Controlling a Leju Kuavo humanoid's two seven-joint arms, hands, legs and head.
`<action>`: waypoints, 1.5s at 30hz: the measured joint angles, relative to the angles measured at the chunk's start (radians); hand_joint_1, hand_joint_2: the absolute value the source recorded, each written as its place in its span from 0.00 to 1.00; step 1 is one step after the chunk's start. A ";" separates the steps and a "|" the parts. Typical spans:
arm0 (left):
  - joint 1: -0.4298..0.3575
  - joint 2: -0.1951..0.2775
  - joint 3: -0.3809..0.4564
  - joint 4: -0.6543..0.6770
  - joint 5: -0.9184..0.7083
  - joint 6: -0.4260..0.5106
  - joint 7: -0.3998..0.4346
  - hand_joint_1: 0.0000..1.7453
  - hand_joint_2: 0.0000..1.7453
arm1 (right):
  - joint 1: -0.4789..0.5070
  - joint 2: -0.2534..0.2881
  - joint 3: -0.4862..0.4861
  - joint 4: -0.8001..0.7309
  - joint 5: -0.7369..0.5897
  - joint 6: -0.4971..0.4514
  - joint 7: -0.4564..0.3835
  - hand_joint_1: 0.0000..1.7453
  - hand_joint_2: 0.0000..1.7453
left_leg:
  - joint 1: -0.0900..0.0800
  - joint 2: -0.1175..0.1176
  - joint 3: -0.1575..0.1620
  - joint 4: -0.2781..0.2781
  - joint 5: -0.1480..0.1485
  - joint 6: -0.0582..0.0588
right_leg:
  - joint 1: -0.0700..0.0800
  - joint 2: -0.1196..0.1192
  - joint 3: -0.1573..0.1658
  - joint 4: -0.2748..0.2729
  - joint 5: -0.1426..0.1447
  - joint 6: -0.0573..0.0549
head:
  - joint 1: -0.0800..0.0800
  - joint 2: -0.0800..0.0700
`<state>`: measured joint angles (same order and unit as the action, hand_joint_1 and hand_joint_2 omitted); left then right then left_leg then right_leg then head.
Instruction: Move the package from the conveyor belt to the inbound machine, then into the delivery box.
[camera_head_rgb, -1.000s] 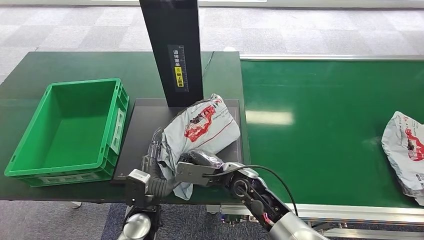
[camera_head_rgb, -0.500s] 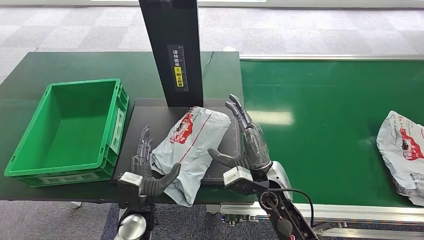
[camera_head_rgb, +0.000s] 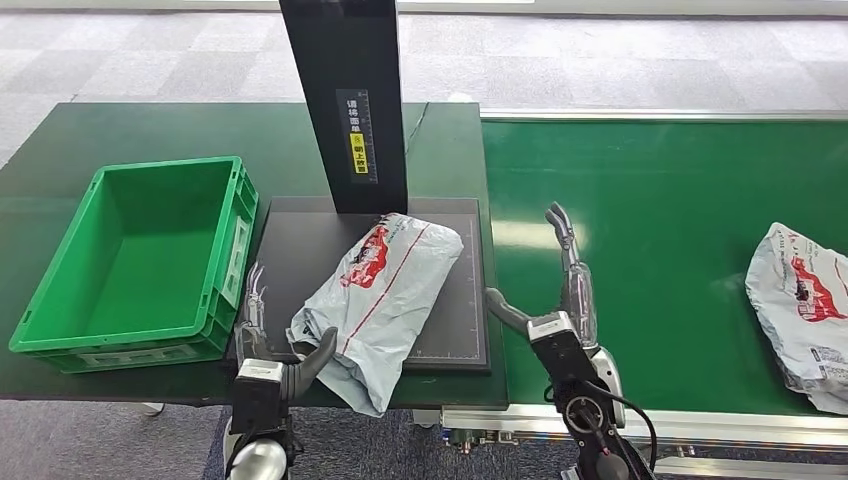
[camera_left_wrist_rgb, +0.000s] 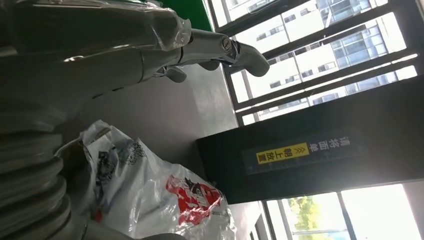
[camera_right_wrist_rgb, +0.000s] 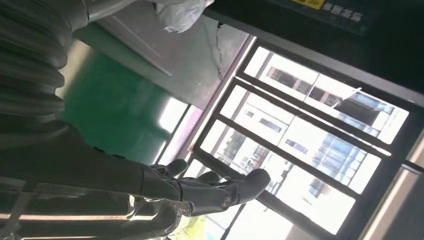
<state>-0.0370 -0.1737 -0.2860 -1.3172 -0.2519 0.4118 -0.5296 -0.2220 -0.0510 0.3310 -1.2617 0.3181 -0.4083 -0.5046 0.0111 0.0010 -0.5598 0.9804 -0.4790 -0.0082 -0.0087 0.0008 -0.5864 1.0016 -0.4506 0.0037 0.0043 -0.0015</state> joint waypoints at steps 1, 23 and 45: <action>0.004 0.002 0.000 -0.003 -0.012 0.002 0.010 0.00 1.00 | 0.012 -0.002 -0.014 0.002 -0.005 0.003 0.001 0.00 1.00 | 0.000 0.000 0.000 0.000 0.000 0.000 | 0.000 0.000 0.000 0.000 0.000 0.000 | 0.000 0.000; -0.222 0.000 -0.011 0.206 -0.685 -0.082 0.513 0.00 1.00 | 0.129 0.004 -0.113 0.004 0.075 0.053 0.023 0.00 1.00 | 0.000 0.001 0.000 0.000 0.000 0.000 | 0.000 0.000 0.000 0.000 0.000 0.000 | 0.000 0.000; -0.269 0.009 -0.048 0.307 -0.850 -0.348 0.619 0.75 1.00 | 0.129 -0.006 -0.122 0.001 0.090 0.070 0.047 0.00 1.00 | 0.000 0.000 0.007 -0.001 -0.001 0.001 | 0.000 0.000 0.009 0.000 0.000 0.001 | 0.000 0.000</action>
<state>-0.3062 -0.1648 -0.3341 -1.0104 -1.1020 0.0635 0.0892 -0.0934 -0.0568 0.2094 -1.2612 0.4077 -0.3379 -0.4571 0.0111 0.0012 -0.5528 0.9799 -0.4795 -0.0076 -0.0088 0.0007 -0.5774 1.0014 -0.4510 0.0043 0.0041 -0.0015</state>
